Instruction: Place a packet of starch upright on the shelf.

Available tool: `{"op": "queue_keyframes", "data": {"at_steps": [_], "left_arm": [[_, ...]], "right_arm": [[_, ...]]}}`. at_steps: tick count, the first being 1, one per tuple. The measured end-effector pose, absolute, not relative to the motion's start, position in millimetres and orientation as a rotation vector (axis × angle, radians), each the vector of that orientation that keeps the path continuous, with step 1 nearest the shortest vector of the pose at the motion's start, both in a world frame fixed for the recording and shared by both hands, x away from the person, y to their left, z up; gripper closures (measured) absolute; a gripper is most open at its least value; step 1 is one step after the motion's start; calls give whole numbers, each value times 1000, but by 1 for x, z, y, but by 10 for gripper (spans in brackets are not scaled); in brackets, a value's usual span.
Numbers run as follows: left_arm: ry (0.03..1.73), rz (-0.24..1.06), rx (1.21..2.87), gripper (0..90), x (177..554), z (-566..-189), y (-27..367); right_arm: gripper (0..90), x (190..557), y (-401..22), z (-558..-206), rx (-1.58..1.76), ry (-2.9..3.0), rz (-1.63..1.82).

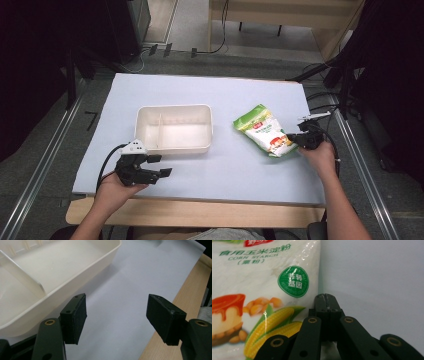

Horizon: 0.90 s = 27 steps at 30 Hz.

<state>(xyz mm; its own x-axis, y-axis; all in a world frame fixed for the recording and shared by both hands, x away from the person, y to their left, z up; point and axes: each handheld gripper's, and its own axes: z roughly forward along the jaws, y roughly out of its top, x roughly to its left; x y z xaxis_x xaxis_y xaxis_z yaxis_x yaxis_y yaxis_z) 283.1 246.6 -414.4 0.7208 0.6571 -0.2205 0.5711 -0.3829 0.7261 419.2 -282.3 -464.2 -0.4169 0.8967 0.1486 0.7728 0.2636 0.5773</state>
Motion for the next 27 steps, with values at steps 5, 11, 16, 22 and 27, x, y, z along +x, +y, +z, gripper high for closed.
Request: {"op": "queue_keyframes", "data": {"at_steps": [5, 11, 16, 22, 27], "left_arm": [[925, 126, 2093, 333, 285, -414, 244], [918, 127, 2098, 333, 286, -414, 242], [910, 124, 2105, 334, 287, -414, 241], [903, 123, 2102, 334, 288, -414, 239], [901, 119, 2097, 334, 289, -415, 239]], "right_arm": [[900, 407, -277, -463, 1534, 2358, 868], [900, 396, -270, -461, 1522, 2398, 883], [900, 387, -262, -459, 1497, 2433, 893], [900, 379, -252, -457, 1501, 2478, 905], [900, 381, -252, -452, 1486, 2447, 904]]}}
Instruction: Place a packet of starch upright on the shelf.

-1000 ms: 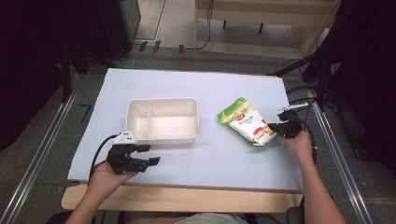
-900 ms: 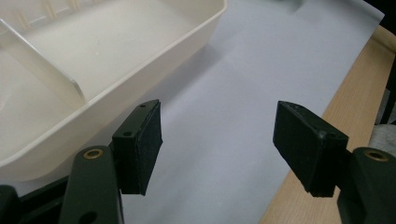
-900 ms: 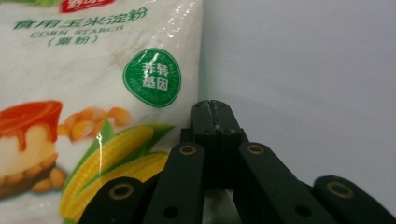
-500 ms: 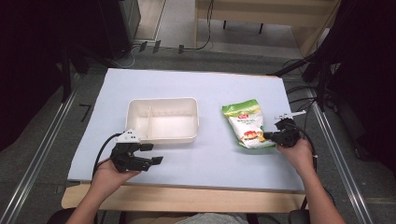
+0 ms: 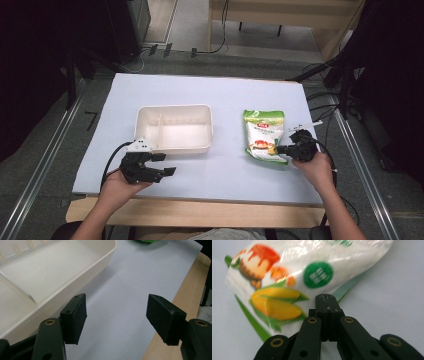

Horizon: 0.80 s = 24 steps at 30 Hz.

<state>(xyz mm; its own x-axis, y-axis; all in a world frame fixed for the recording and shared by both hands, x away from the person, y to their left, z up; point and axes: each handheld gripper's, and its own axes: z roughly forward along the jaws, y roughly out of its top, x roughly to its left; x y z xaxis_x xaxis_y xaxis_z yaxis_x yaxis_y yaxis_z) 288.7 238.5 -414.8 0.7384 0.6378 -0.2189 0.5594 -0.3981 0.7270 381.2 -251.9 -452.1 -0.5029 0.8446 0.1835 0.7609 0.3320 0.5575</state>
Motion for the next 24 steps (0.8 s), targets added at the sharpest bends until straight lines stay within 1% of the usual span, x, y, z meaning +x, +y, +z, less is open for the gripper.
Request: {"op": "queue_keyframes", "data": {"at_steps": [2, 5, 7, 8, 10, 11, 14, 21, 22, 24], "left_arm": [[905, 120, 2103, 334, 289, -414, 239], [908, 120, 2099, 334, 289, -415, 239], [906, 117, 2105, 334, 289, -415, 239], [906, 117, 2105, 334, 289, -415, 239], [904, 118, 2108, 334, 289, -415, 239], [904, 118, 2108, 334, 289, -415, 239], [908, 118, 2107, 335, 289, -416, 239], [913, 122, 2101, 336, 287, -416, 241], [917, 126, 2099, 337, 287, -416, 241], [916, 124, 2099, 337, 286, -416, 242]], "right_arm": [[900, 383, -253, -449, 1484, 2420, 915], [806, 392, -260, -436, 1530, 2307, 1016], [765, 397, -261, -432, 1548, 2282, 1041], [765, 397, -261, -432, 1548, 2282, 1041], [662, 408, -259, -432, 1559, 2261, 1027], [662, 408, -259, -432, 1559, 2261, 1027], [552, 422, -258, -435, 1610, 2237, 1000], [502, 444, -254, -444, 1658, 2220, 946], [473, 452, -253, -448, 1687, 2214, 954], [462, 455, -252, -451, 1699, 2213, 948]]}}
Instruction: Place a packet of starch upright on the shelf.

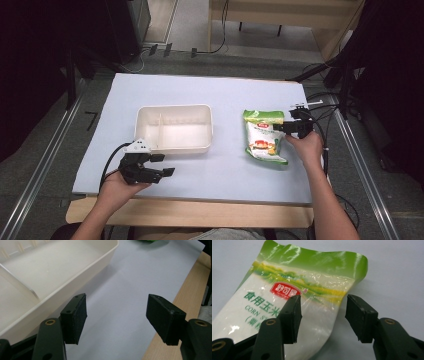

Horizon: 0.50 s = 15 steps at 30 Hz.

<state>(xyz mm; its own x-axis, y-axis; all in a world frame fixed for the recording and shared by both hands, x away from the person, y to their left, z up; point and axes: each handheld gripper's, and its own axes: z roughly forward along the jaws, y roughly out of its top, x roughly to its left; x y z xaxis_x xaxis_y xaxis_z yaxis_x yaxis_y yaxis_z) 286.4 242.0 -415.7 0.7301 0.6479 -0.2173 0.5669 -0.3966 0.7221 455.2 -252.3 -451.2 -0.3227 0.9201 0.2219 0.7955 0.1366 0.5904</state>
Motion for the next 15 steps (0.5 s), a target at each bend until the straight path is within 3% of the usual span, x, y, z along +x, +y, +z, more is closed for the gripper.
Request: {"op": "queue_keyframes", "data": {"at_steps": [7, 12, 15], "left_arm": [[932, 132, 2098, 337, 283, -416, 246], [944, 143, 2090, 336, 280, -415, 249], [946, 147, 2090, 337, 278, -415, 250]], "right_arm": [[435, 472, -245, -462, 1776, 2215, 988], [508, 473, -236, -465, 1788, 2268, 1016], [597, 472, -231, -465, 1761, 2293, 1004]]}}
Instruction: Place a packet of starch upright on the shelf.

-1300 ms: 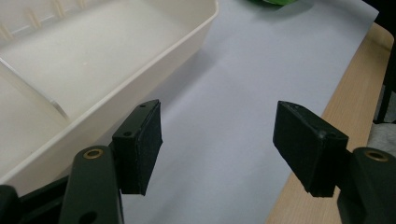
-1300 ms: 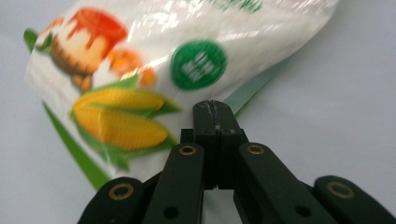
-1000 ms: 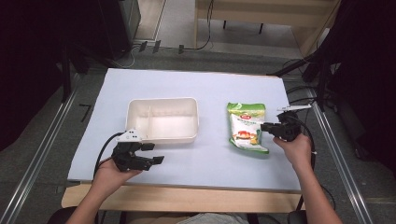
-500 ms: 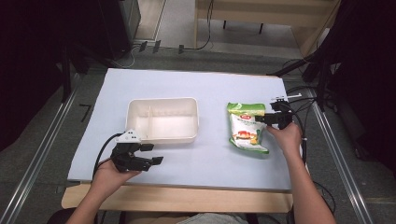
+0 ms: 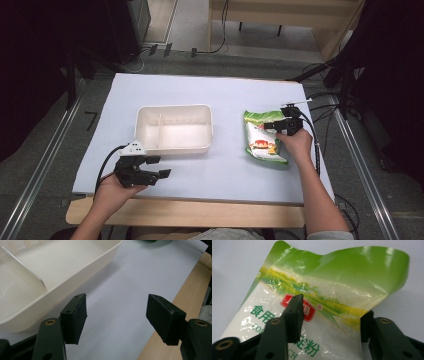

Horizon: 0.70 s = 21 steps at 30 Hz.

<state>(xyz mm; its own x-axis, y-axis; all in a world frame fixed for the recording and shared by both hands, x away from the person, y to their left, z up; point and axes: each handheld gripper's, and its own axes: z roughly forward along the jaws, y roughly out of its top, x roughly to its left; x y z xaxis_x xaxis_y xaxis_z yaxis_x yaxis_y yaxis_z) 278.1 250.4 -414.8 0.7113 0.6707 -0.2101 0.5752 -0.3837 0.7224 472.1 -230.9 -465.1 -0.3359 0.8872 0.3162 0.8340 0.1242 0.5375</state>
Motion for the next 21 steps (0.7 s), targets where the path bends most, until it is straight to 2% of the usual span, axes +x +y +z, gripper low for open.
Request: {"op": "queue_keyframes", "data": {"at_steps": [1, 2, 3, 4, 5, 7, 10, 21], "left_arm": [[945, 147, 2091, 337, 278, -415, 251], [944, 145, 2087, 337, 278, -415, 251], [944, 145, 2087, 337, 278, -415, 251], [944, 145, 2087, 336, 278, -415, 251], [944, 146, 2090, 336, 278, -415, 251], [945, 151, 2095, 337, 277, -415, 250], [944, 146, 2092, 337, 278, -415, 250], [944, 146, 2085, 336, 277, -415, 251]], "right_arm": [[597, 472, -231, -465, 1761, 2293, 1004], [677, 471, -228, -466, 1742, 2311, 1005], [716, 470, -227, -466, 1746, 2304, 1004], [716, 470, -227, -466, 1746, 2304, 1004], [784, 470, -226, -466, 1736, 2316, 1010], [844, 468, -221, -462, 1687, 2346, 987], [894, 467, -221, -460, 1670, 2358, 992], [900, 466, -225, -446, 1727, 2334, 1054]]}}
